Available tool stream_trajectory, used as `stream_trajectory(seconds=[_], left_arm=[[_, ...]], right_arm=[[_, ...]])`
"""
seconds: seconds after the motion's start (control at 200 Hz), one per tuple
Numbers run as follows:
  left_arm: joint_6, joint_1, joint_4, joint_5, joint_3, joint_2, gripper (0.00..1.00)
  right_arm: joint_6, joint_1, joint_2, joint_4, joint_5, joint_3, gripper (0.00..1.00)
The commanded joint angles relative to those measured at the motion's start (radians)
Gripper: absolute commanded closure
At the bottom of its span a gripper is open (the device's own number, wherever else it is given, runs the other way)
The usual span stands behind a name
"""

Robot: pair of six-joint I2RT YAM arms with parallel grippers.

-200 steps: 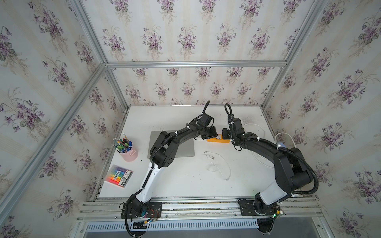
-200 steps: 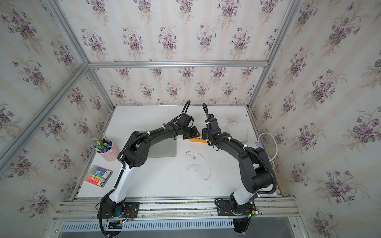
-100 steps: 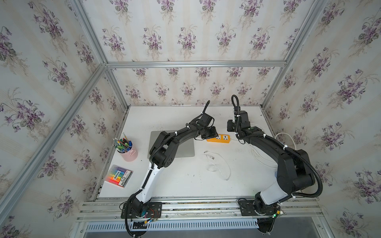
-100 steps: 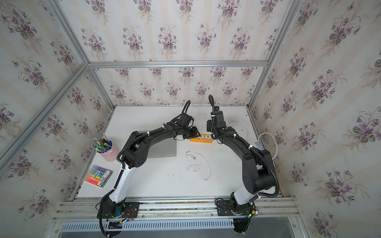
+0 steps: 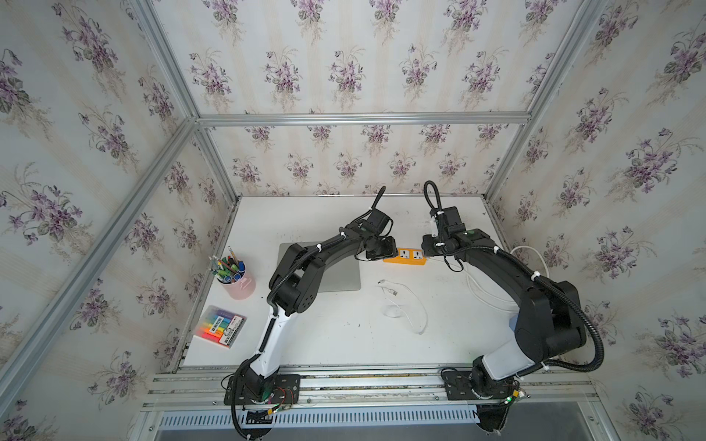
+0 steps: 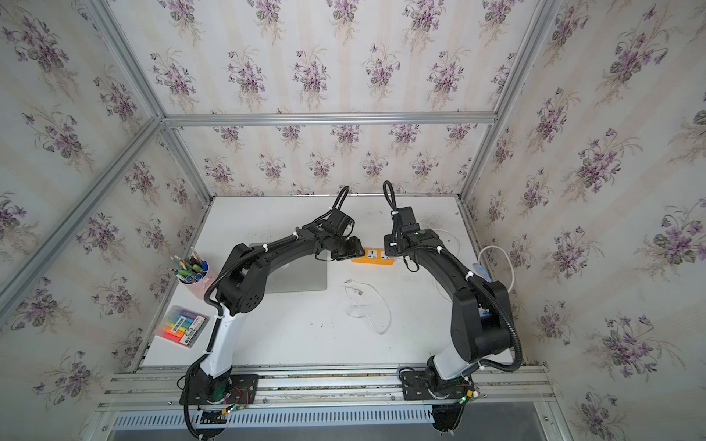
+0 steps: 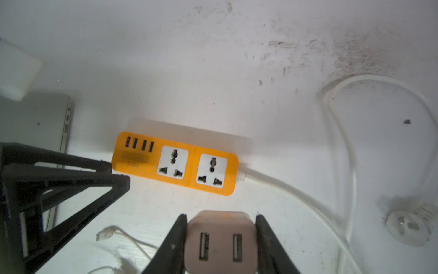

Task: Unplug the laptop charger
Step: Place the plug at the center of the board.

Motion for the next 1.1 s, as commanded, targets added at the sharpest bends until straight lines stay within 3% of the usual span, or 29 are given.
stream_trajectory(seconds=[0.0, 0.28, 0.47, 0.58, 0.814, 1.094], left_arm=[[0.045, -0.001, -0.019, -0.047, -0.021, -0.047, 0.46], [0.079, 0.005, -0.071, -0.146, -0.104, -0.139, 0.46], [0.022, 0.035, -0.002, -0.144, -0.231, -0.204, 0.46], [0.045, 0.043, -0.018, -0.164, -0.261, -0.242, 0.41], [0.063, 0.065, -0.002, -0.203, -0.348, -0.343, 0.39], [0.052, 0.068, 0.009, -0.180, -0.352, -0.337, 0.39]], right_arm=[[0.008, 0.037, 0.040, -0.182, 0.021, 0.047, 0.73], [0.075, 0.091, 0.106, -0.342, 0.069, 0.039, 0.69], [0.097, 0.096, 0.167, -0.291, 0.002, -0.009, 0.67], [0.091, 0.095, 0.216, -0.242, -0.016, -0.035, 0.67], [0.073, 0.079, 0.253, -0.190, -0.004, -0.052, 0.67], [0.053, 0.045, 0.211, -0.177, 0.068, -0.042, 0.68]])
